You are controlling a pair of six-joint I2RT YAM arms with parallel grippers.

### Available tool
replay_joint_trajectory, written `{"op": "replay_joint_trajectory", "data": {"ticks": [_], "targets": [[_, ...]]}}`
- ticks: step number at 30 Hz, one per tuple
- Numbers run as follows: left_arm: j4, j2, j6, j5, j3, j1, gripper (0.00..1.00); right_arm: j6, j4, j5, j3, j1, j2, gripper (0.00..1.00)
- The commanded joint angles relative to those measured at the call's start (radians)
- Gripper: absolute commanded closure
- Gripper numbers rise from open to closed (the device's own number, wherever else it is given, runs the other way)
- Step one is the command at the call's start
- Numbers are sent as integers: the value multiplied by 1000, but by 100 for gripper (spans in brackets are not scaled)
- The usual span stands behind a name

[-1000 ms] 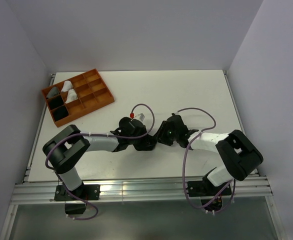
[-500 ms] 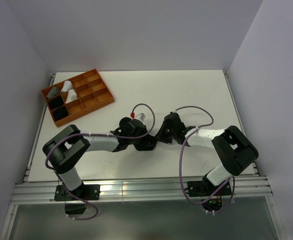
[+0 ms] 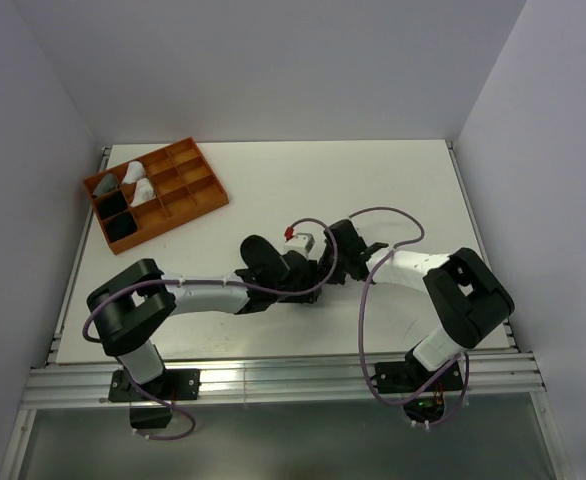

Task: Roll the socks
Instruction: Roll the sock at the center of the board.

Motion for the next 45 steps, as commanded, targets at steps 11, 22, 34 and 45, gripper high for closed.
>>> {"op": "replay_joint_trajectory", "data": {"ticks": [11, 22, 34, 45], "targets": [[-43, 37, 231, -400, 87, -162, 57, -5, -58, -2, 67, 7, 31, 100], [-115, 131, 222, -523, 133, -213, 61, 6, -48, -33, 66, 6, 46, 100], [-208, 166, 183, -563, 175, -220, 94, 9, -12, -68, 57, 4, 31, 100], [-219, 55, 32, -382, 118, -152, 100, 47, 188, -156, -29, -27, -93, 77]]}}
